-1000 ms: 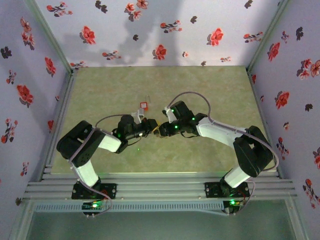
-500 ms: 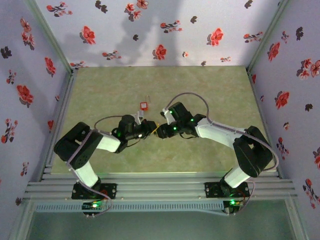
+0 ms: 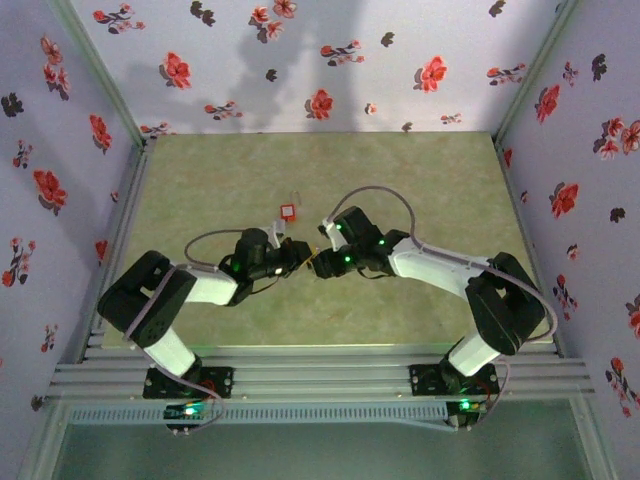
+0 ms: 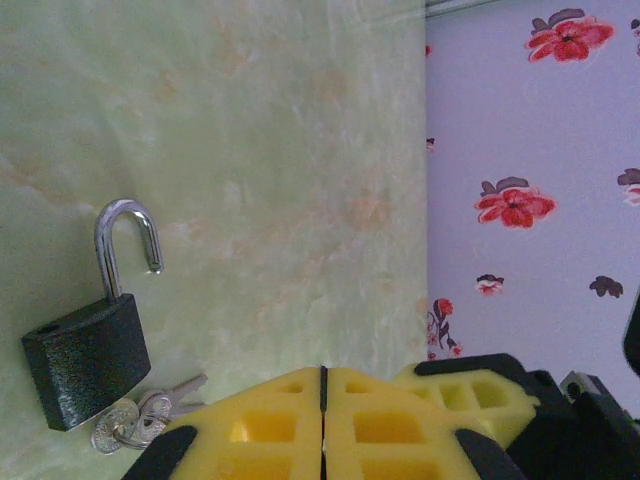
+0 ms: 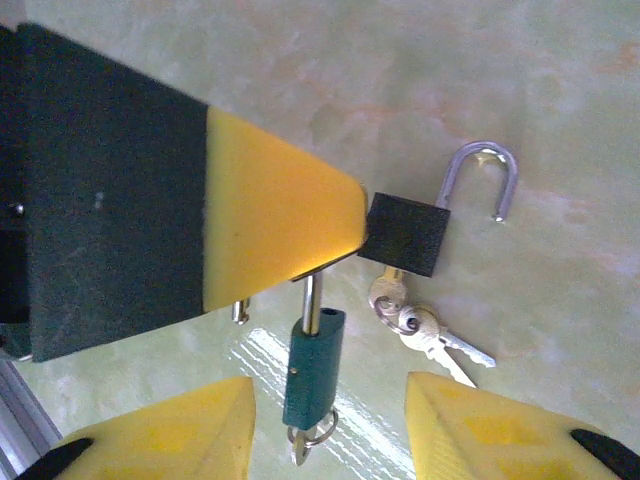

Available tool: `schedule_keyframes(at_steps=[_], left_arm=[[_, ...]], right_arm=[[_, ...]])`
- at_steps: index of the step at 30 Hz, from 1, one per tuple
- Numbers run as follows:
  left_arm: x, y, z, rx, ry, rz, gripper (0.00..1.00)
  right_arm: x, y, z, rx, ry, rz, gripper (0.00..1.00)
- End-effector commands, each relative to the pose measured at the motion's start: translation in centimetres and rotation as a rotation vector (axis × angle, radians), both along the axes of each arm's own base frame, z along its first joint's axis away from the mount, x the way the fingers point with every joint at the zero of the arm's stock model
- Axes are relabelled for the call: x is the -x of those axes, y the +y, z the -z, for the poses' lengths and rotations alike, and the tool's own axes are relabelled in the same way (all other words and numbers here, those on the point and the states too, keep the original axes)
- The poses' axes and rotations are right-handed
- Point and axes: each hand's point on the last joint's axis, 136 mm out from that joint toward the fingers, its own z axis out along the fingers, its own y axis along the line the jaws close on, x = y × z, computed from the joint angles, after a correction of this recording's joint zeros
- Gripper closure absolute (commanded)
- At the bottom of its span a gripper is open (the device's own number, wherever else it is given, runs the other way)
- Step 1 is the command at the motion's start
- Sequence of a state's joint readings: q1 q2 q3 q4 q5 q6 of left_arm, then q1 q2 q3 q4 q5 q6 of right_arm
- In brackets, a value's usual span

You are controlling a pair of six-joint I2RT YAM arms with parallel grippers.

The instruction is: Lock with the key

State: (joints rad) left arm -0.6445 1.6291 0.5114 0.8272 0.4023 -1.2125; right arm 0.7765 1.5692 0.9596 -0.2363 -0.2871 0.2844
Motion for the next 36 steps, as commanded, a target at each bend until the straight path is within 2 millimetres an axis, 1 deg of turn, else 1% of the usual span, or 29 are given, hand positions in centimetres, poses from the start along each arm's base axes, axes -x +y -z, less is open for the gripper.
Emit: schedule_keyframes(at_steps=[1,8,12,15,22,32,36], left_arm=[[-0.3,-0.3,-1.4,-0.002,-0.051,0.005,1.00],[-0.2,-0.2,-1.6,0.002,-0.056,0.006,1.00],[0.0,-0.1,-1.9,0.006,-0.064,0.006,1.00],[0.1,0.0,-2.2,0.011,-0.068,0.006,1.00],[0.4,0.1,-2.7,0.016,-0.076,0.007,1.00],[1.1,0.7,-2.3,-0.017,-0.077,0.017,1.00],[1.4,1.0,-1.7,-0.044,-0.067,0.024,1.00]], right_arm=[[0.5,0.4,0.6,0.035,-0.012,-0.035,0.58],[0.4,0.4,0.4,0.029,-0.028,-0.027,0.64],[0.4,0.5,0.7,0.030,-0.025,-0.028,0.67],[0.4,0.6,1.0,0.030,-0.012,-0.031,0.68],[0.3,0.6,0.8,0.024,-0.020,-0.026,0.71],[0.2,0.7,0.5,0.013,-0.033,-0.022,0.73],[0.4,0.8,0.4,0.005,-0.028,-0.030,0.70]])
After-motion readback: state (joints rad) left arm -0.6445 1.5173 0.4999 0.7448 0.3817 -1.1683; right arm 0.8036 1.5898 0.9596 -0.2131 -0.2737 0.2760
